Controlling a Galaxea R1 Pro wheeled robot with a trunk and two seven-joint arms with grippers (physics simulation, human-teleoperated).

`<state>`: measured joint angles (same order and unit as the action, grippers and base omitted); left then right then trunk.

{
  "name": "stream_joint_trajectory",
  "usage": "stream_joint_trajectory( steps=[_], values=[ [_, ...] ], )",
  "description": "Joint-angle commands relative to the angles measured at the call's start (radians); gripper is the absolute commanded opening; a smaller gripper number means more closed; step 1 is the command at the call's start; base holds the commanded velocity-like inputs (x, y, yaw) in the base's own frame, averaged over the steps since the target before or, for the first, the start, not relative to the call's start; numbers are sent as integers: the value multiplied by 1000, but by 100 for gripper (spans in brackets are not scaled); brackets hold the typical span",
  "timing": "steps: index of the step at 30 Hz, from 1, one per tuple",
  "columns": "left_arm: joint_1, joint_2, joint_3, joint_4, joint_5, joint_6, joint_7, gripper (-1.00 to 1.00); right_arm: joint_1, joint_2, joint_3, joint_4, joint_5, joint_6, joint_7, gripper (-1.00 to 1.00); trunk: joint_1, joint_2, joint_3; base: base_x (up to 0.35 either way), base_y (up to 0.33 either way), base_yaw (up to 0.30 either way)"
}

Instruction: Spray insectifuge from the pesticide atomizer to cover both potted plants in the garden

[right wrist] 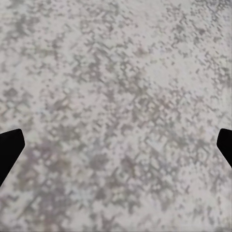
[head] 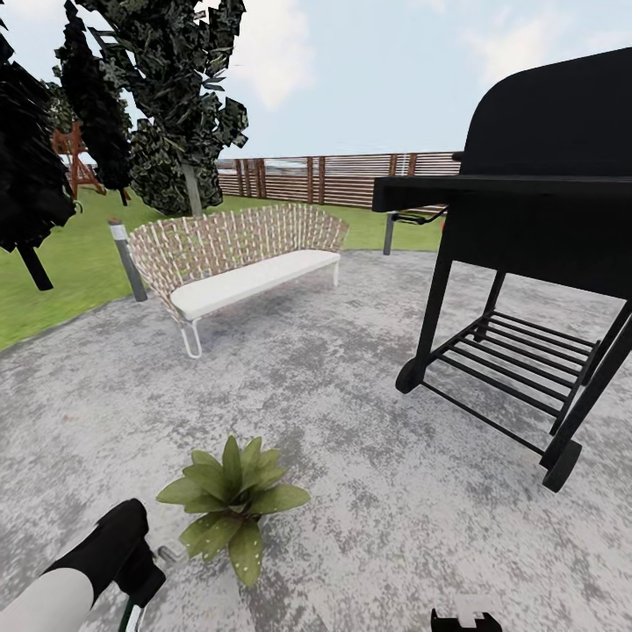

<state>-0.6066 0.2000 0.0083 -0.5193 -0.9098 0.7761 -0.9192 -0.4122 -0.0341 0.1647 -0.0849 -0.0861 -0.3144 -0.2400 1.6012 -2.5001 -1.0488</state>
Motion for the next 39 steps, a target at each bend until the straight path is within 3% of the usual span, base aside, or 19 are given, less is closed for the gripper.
stream_joint_trajectory(
  steps=[1, 8, 11, 13, 17, 19, 22, 25, 29, 34, 39],
  values=[
    [1, 1, 1, -4, -4, -6, -8, -100, 0, 0, 9, 1, -9, -3, -2, 100, 0, 0, -1, 0, 0, 0],
    [4, 2, -2, -9, -7, -27, -1, -100, 0, 0, 9, 1, -9, -3, -3, 100, 0, 0, -1, -123, 43, 0],
    [5, -3, -2, -9, -5, -27, 49, -100, 0, 0, 8, 1, -9, -3, -4, 100, 0, 0, -1, -272, 189, 0],
    [5, -11, 1, -4, 4, -28, 118, -100, 0, 0, 9, 1, -9, -3, -4, 100, 0, 0, -1, -267, 231, 0],
    [5, -16, 6, -7, 9, -55, 137, -100, 0, 0, 9, 1, -9, -3, -4, 100, 0, 0, -1, -116, 97, 0],
    [5, -17, 6, 3, 21, -102, 140, -100, 0, 0, 9, 0, -9, -3, -4, 100, 0, 0, -1, -20, 17, 0],
    [5, -19, 4, 2, 53, -120, 143, -100, 0, 1, 9, -1, -9, -3, -4, 100, 0, 0, -1, -6, 5, 0],
    [4, -48, 3, -7, 79, -121, 145, -100, 0, 2, 9, -1, -10, -3, -4, 100, 0, 0, -1, -1, 1, 0],
    [4, -120, 6, -8, 90, -119, 149, -100, 0, 2, 7, -2, -11, -3, -4, 100, 0, 0, -2, 0, 0, 38],
    [4, -147, 15, -8, 98, -117, 211, -100, 0, 2, 6, -2, -11, -3, -4, 100, 0, 0, -7, 0, 0, 160],
    [4, -164, 49, -5, 98, -116, 237, -100, 0, 2, 6, -2, -11, -3, -4, 100, 0, 0, -9, 0, 0, 71]
  ],
)
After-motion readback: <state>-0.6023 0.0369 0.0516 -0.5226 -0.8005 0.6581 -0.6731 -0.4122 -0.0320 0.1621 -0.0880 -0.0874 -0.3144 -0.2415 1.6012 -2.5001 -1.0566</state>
